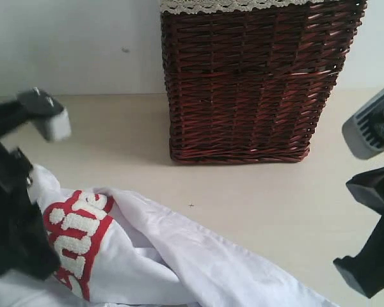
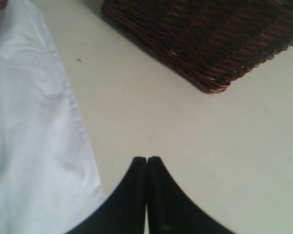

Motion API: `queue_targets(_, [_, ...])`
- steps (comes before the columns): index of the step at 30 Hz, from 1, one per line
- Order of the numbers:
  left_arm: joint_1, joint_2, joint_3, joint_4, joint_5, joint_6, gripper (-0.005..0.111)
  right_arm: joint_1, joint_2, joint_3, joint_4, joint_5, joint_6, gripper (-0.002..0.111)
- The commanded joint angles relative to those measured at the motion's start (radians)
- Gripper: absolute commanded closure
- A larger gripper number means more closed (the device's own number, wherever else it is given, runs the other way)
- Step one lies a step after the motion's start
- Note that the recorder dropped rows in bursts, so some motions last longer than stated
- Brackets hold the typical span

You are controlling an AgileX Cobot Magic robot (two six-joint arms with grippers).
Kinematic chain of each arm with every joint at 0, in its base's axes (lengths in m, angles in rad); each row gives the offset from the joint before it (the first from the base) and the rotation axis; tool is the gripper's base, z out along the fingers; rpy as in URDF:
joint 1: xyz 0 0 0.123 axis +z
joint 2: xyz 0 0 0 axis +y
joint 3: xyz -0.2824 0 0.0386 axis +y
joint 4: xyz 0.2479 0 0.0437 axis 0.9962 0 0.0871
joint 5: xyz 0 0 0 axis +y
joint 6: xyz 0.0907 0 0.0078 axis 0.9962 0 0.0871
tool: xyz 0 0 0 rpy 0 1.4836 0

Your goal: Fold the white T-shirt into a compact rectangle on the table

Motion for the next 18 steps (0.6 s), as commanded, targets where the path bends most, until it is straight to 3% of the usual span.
queue_targets(1, [-0.18, 0.024, 0.133, -0.014, -0.056, -0.06, 0.075, -0.089, -0.004, 0.007, -0.018, -0.022, -0.054, 0.108])
queue_targets(3, [-0.247, 0.055, 0.18, -0.01, -0.128, -0.088, 0.085, -0.135, -0.004, 0.007, 0.003, -0.063, -0.085, 0.108])
queue_targets(8, [-0.34, 0.171, 0.216, -0.012, -0.236, -0.166, 0.103, -0.258, 0.001, 0.007, 0.096, -0.201, -0.193, 0.108])
queue_targets(13, [-0.407, 0.272, 0.216, -0.014, -0.363, -0.19, 0.103, -0.392, 0.032, -0.021, 0.229, -0.297, -0.338, 0.108])
queue_targets(18, [-0.416, 0.361, 0.214, -0.012, -0.458, -0.198, 0.103, -0.535, 0.115, -0.091, 0.394, -0.316, -0.559, 0.108])
